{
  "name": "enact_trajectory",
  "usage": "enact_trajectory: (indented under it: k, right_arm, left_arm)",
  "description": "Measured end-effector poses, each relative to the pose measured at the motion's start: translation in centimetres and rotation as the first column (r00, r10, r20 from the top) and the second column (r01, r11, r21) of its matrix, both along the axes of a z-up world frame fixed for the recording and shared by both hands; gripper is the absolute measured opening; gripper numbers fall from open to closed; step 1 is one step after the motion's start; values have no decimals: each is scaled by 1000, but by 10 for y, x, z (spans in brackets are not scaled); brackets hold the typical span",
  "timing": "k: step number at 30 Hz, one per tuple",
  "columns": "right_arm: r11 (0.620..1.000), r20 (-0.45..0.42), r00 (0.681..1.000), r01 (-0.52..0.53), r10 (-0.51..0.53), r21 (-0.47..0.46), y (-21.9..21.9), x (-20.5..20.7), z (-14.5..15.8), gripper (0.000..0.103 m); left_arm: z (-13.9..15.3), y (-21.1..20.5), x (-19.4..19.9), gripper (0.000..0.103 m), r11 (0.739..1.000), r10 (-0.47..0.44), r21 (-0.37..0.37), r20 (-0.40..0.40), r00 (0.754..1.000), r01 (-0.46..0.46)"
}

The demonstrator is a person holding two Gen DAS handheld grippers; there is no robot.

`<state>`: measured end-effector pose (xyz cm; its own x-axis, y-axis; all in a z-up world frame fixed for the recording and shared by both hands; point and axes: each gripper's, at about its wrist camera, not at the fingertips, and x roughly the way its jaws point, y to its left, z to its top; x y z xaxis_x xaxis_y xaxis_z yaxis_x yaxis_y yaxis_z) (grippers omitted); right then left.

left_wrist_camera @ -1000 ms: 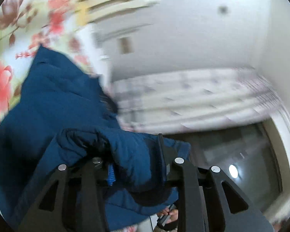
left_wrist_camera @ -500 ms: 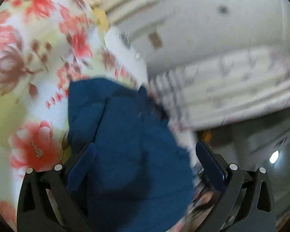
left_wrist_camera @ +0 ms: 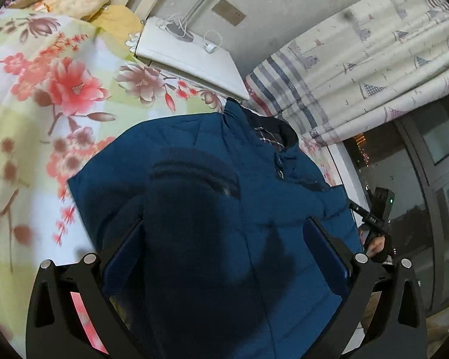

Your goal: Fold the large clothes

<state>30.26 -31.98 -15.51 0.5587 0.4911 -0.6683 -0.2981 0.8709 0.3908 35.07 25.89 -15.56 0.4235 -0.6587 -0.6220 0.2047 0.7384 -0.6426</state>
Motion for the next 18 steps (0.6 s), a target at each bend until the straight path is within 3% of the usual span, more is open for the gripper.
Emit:
enact_trajectory:
  k: [4, 9, 10, 11, 12, 13, 16, 18]
  right_arm:
    - [1000, -9, 1000, 7, -7, 30, -2, 2, -3, 66]
    - [999, -21, 1000, 14, -13, 44, -1, 4, -5, 62]
    - [999, -4, 1000, 25, -24, 33, 0, 2, -4, 50]
    - [999, 16, 999, 29, -29, 27, 2, -1, -2, 40]
    - [999, 51, 998, 24, -25, 31, 5, -8, 4, 26]
    - [999, 86, 996, 28, -29, 15, 9, -15, 9, 18]
    - [998, 234, 972, 48, -37, -40, 21, -55, 47, 16]
    - [997, 304, 952, 52, -33, -53, 26, -74, 80, 15]
  left_arm:
    - [-7, 0, 15, 99, 999, 30, -30, -10, 999, -30]
    - [-11, -11, 22, 97, 1000, 28, 3, 2, 1000, -28]
    - [-9, -15, 19, 78, 1000, 16, 14, 30, 999, -16]
    - [-6, -17, 14, 66, 999, 26, 33, 55, 998, -27]
    - [-2, -19, 7, 40, 996, 52, 74, 82, 995, -58]
    - [4, -21, -1, 21, 994, 58, 90, 114, 992, -68]
    - [41, -24, -46, 17, 994, 61, 74, 266, 962, -83]
    - [82, -32, -81, 17, 992, 43, 94, 381, 923, -85]
